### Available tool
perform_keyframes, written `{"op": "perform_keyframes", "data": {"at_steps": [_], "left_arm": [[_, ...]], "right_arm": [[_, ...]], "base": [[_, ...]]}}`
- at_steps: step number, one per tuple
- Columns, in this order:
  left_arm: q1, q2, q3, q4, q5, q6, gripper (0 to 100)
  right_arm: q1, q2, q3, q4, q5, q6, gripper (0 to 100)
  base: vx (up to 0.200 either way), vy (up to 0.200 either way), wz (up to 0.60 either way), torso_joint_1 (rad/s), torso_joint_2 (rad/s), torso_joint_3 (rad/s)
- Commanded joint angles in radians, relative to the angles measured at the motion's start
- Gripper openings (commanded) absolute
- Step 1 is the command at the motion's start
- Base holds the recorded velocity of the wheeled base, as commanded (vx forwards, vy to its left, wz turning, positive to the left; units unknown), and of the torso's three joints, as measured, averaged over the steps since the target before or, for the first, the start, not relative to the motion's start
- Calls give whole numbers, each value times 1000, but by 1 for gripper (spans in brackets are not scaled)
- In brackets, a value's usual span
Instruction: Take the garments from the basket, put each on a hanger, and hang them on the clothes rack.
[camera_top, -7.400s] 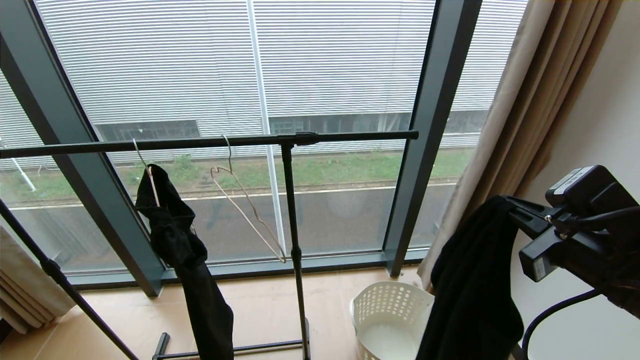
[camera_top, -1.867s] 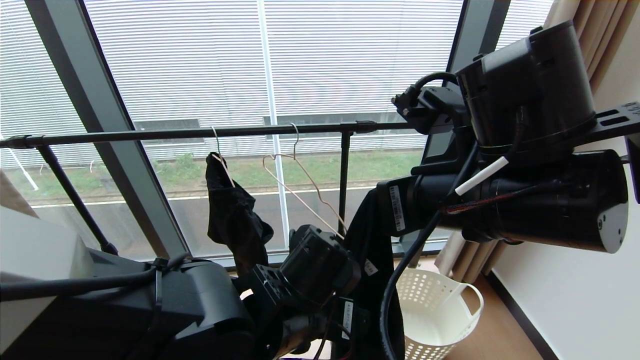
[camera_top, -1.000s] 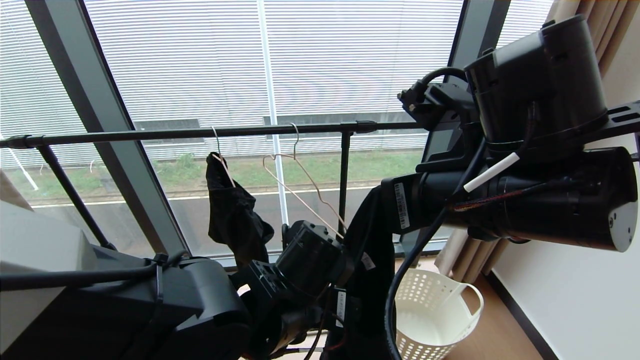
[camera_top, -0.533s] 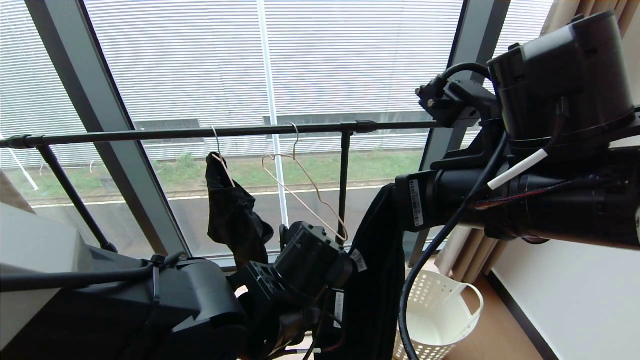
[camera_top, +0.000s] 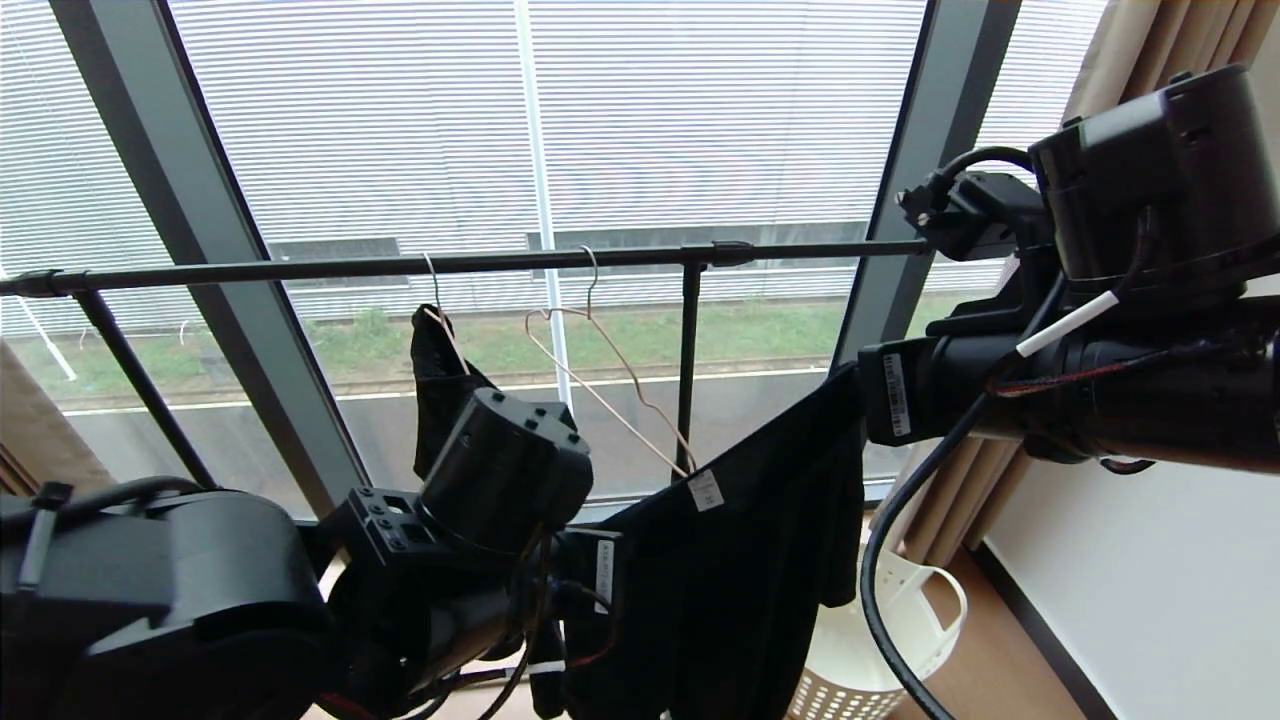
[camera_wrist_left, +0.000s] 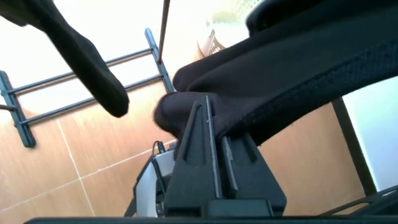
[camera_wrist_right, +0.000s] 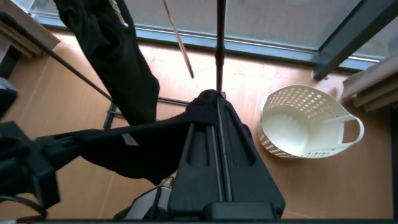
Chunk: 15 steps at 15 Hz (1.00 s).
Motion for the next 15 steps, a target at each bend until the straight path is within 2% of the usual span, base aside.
{"op": "perform_keyframes", "data": {"at_steps": [1,2,7,8,10,13,15], "left_arm": [[18,-63,-3,0,-5,37,0],[20,-64,-23,0,-5,63,0],[79,-87,-85,1,-7,184,0],[92,-98,-94,1,-11,205,0],[98,-95,-108,0,-30,245,0],[104,-69,-154,0,-51,262,0],[106,-64,-172,1,-53,262,0]], "right_arm": [[-27,-2,-1,0,-12,-102,0],[-28,-5,3,0,-26,-148,0],[-28,-1,101,-5,-34,-147,0],[-28,-5,152,-43,-31,-151,0],[-28,-4,169,-108,-34,-153,0],[-27,-7,178,-111,-49,-151,0],[-27,-36,180,-111,-89,-151,0]], "base": [[0,0,0,0,0,0],[0,0,0,0,0,0],[0,0,0,0,0,0],[0,0,0,0,0,0],[0,0,0,0,0,0],[0,0,0,0,0,0],[0,0,0,0,0,0]]}}
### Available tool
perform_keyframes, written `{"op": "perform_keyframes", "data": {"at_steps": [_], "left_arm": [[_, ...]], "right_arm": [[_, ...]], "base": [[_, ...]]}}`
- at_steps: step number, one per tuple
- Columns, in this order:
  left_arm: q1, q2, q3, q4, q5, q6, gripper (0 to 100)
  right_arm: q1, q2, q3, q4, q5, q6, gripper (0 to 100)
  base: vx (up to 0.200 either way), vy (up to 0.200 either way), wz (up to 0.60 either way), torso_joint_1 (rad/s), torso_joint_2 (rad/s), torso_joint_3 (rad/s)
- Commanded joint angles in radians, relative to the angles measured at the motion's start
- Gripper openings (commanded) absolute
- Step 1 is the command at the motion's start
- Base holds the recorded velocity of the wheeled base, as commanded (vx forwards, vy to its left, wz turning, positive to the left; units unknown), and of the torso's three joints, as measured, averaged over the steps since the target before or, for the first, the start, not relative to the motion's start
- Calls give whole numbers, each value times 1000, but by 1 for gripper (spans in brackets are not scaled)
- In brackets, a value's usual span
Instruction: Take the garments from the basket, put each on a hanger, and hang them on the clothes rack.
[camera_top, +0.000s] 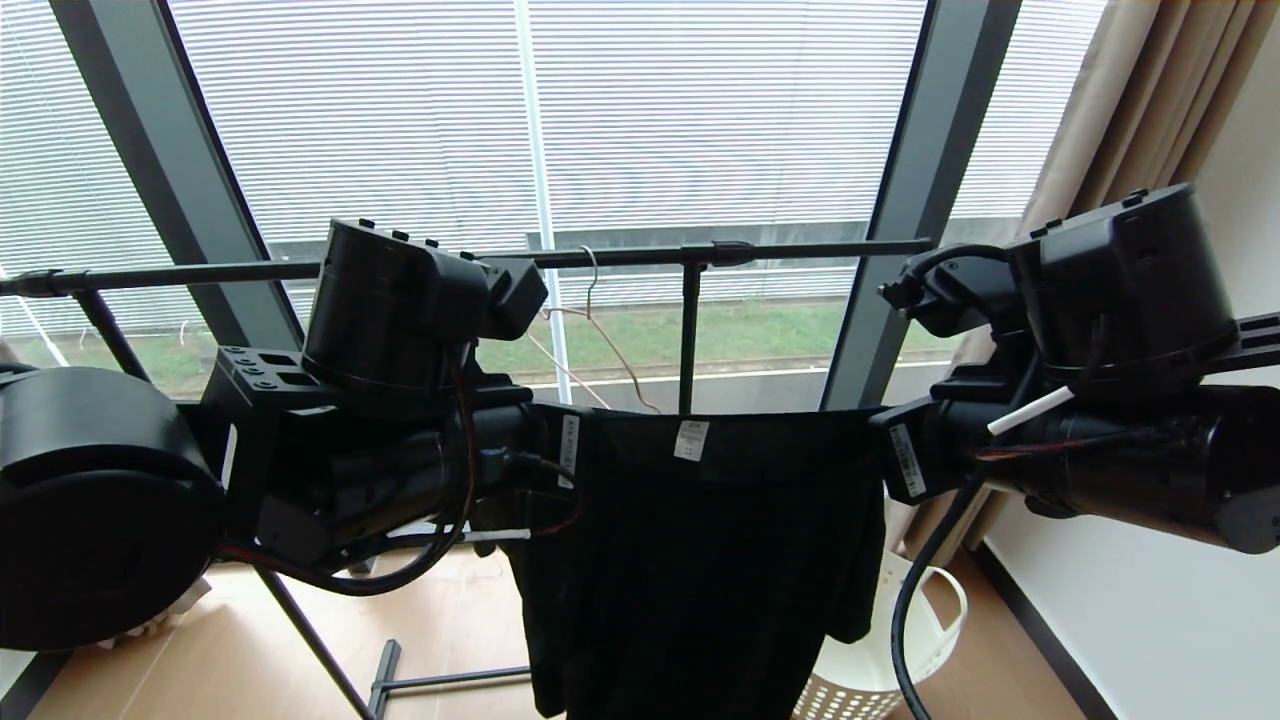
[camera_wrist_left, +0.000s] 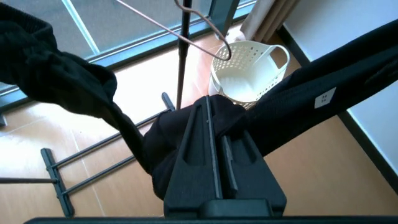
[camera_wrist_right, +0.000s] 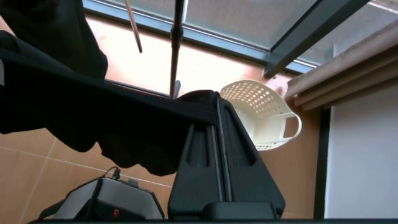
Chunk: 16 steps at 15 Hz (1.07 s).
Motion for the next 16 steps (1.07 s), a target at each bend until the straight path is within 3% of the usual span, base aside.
{"op": "perform_keyframes", "data": {"at_steps": [1,4,6,9,12,16], "left_arm": [[3,21,-36,0,1,1,0],[10,44,-96,1,1,39,0],[10,76,-175,3,1,68,0],[7,132,-306,49,1,71,0],[-13,190,-438,98,-1,71,0],[-33,241,-540,150,-2,76,0]], "right_arm": [[2,-43,2,-10,-6,2,0],[2,-94,42,-47,-6,-12,0],[53,-187,132,-44,-6,-129,0],[165,-237,212,-44,0,-204,0],[312,-177,214,-53,19,-181,0],[398,-36,158,-128,20,-17,0]], "base": [[0,0,0,0,0,0],[0,0,0,0,0,0],[0,0,0,0,0,0],[0,0,0,0,0,0],[0,0,0,0,0,0],[0,0,0,0,0,0]]}}
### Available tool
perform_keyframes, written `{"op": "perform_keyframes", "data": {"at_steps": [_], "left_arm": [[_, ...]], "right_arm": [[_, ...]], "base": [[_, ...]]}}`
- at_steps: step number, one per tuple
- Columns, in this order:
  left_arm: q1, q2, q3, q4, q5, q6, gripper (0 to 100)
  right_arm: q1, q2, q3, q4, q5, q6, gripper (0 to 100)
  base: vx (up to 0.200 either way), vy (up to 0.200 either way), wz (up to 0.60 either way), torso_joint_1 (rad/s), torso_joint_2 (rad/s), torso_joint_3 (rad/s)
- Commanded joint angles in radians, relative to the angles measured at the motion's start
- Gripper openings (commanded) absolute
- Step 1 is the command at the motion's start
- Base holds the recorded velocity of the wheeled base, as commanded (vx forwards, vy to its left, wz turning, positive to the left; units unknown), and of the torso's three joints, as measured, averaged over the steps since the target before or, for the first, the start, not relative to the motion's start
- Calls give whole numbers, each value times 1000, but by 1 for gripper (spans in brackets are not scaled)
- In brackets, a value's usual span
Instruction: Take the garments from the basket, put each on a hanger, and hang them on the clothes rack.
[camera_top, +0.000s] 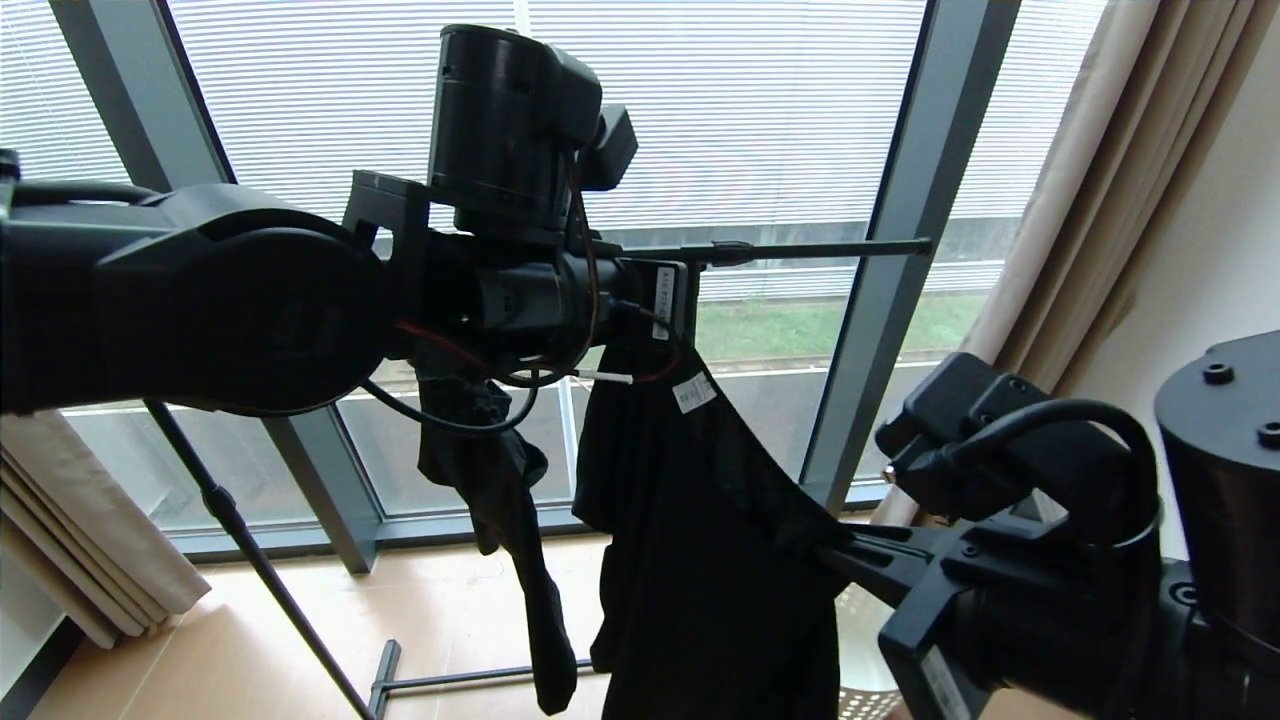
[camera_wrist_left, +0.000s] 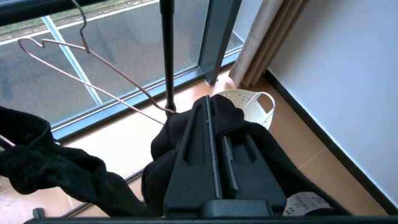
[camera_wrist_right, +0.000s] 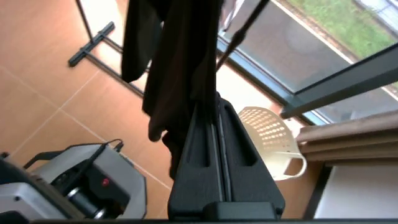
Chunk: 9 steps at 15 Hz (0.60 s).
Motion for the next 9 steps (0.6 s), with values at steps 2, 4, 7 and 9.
{"op": "perform_keyframes", "data": {"at_steps": [2,4,7,9], "left_arm": [[-22,52,-73,11,0,0,0],[-29,61,-96,12,0,3,0],[-32,69,-102,12,-1,4,0],[-32,69,-97,12,-1,4,0]], "right_arm": [[63,173,-87,-106,1,162,0],[78,199,-138,-107,3,232,0],[78,216,-199,-107,29,323,0],[78,204,-201,-107,60,337,0]], "base": [[0,0,0,0,0,0],[0,0,0,0,0,0],[0,0,0,0,0,0],[0,0,0,0,0,0]]}}
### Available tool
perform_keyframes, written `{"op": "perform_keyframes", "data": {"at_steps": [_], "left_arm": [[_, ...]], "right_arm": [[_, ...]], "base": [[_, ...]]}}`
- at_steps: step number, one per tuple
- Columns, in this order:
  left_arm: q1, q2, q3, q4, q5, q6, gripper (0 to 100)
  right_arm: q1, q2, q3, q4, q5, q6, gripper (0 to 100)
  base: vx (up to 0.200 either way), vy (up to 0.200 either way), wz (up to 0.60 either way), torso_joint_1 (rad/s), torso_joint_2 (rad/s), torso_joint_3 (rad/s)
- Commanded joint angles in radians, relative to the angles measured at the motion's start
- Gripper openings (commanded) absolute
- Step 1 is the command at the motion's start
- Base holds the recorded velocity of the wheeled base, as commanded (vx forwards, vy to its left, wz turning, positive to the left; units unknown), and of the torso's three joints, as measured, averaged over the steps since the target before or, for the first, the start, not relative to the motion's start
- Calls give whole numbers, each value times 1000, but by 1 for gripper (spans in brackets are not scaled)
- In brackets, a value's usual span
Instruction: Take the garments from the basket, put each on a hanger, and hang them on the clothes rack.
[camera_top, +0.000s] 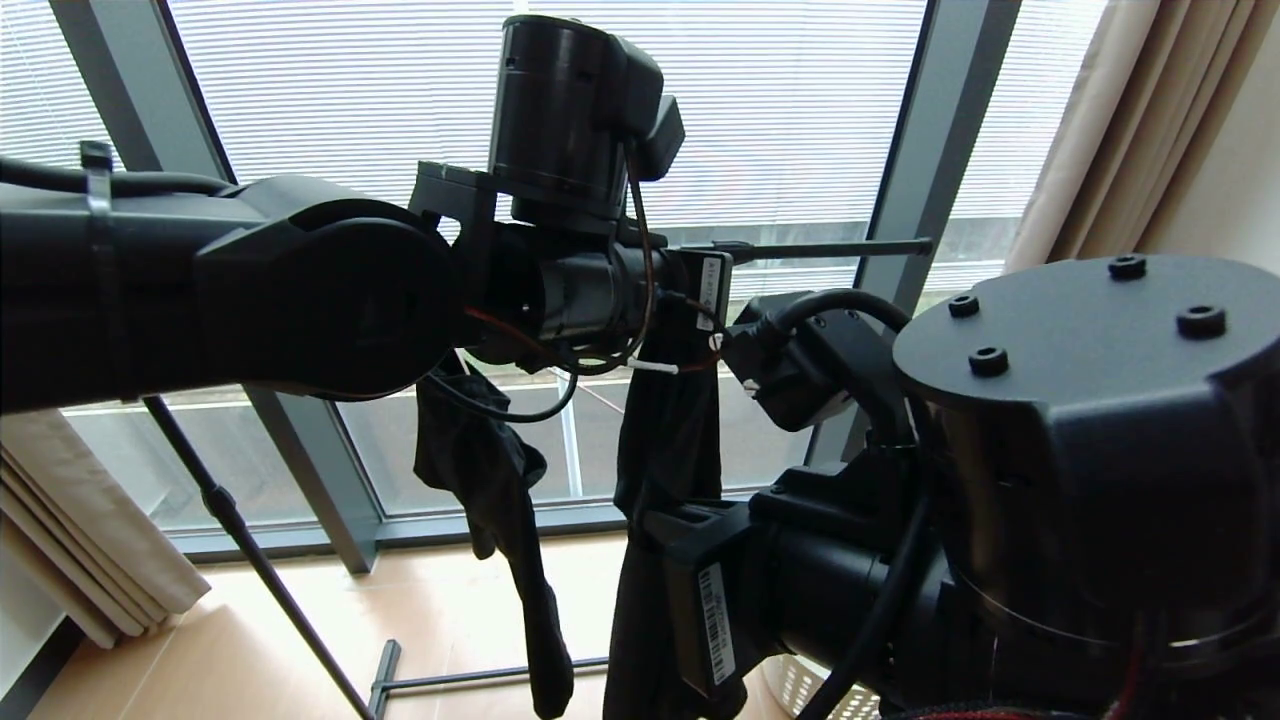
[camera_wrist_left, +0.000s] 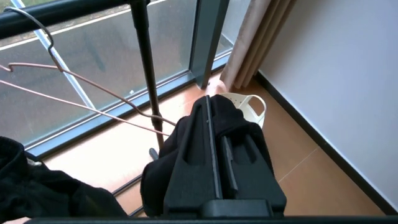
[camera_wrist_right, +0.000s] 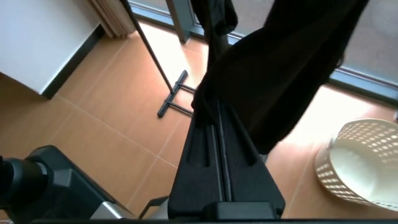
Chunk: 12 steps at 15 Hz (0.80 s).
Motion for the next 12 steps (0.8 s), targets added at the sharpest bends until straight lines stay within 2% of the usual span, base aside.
{"op": "perform_keyframes", "data": {"at_steps": [1,3,4,6,8,12], "left_arm": [[0,2,4,0,0,-1,0],[1,1,6,0,0,-1,0],[6,-2,18,0,0,-1,0],[29,-31,52,0,-1,-1,0],[44,-70,95,1,-1,-1,0],[70,-151,177,63,-1,16,0]], "right_arm": [[-1,7,-3,4,4,0,0],[-4,1,1,14,-2,-6,0],[-33,-16,18,43,-5,-35,0],[-118,-45,41,117,-14,-130,0],[-213,-48,67,117,-48,-212,0],[-375,30,38,48,-127,-251,0]], "base": [[0,0,0,0,0,0],[0,0,0,0,0,0],[0,0,0,0,0,0],[0,0,0,0,0,0],[0,0,0,0,0,0],[0,0,0,0,0,0]]}}
